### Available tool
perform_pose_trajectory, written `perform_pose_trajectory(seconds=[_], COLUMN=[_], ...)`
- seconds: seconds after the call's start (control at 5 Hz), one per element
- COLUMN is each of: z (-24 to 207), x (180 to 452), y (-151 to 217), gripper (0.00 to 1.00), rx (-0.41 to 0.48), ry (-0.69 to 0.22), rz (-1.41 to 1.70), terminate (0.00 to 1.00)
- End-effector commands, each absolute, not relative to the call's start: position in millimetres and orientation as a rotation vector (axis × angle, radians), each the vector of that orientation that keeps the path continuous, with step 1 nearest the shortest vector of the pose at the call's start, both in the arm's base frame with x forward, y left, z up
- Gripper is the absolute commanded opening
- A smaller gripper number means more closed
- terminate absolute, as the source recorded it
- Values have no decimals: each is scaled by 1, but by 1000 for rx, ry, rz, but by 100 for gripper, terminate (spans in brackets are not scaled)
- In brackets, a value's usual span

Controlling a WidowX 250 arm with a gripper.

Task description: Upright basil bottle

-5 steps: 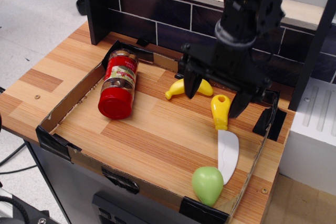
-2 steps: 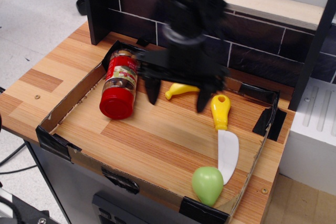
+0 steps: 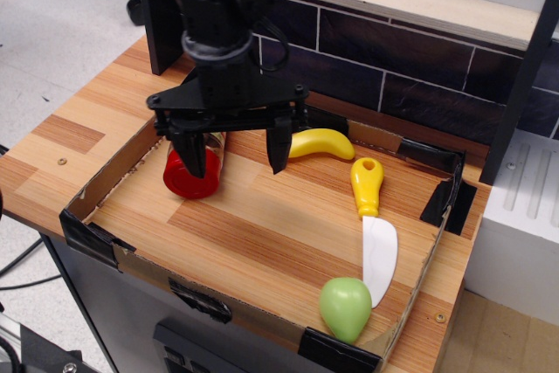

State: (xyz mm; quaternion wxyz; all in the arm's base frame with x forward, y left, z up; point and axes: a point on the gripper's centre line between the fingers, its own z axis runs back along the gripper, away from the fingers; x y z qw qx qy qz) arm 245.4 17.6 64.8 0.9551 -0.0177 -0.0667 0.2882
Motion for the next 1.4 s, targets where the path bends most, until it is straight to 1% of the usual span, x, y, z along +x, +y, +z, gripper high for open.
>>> perform_pose_trajectory(seconds=[0.0,0.2,0.4,0.6,0.8,1.2], z=[65,64,53,53,49,32], x=[248,251,248,254,256,254], y=[38,47,47,48,49,55], gripper=[100,100,100,100,100,100], rx=[-68,-38,-24,-27,-27,29], ry=[-126,-135,-130,-138,-125,-147], rz=[589,561,506,514,549,603], terminate=[0,0,0,0,0,0])
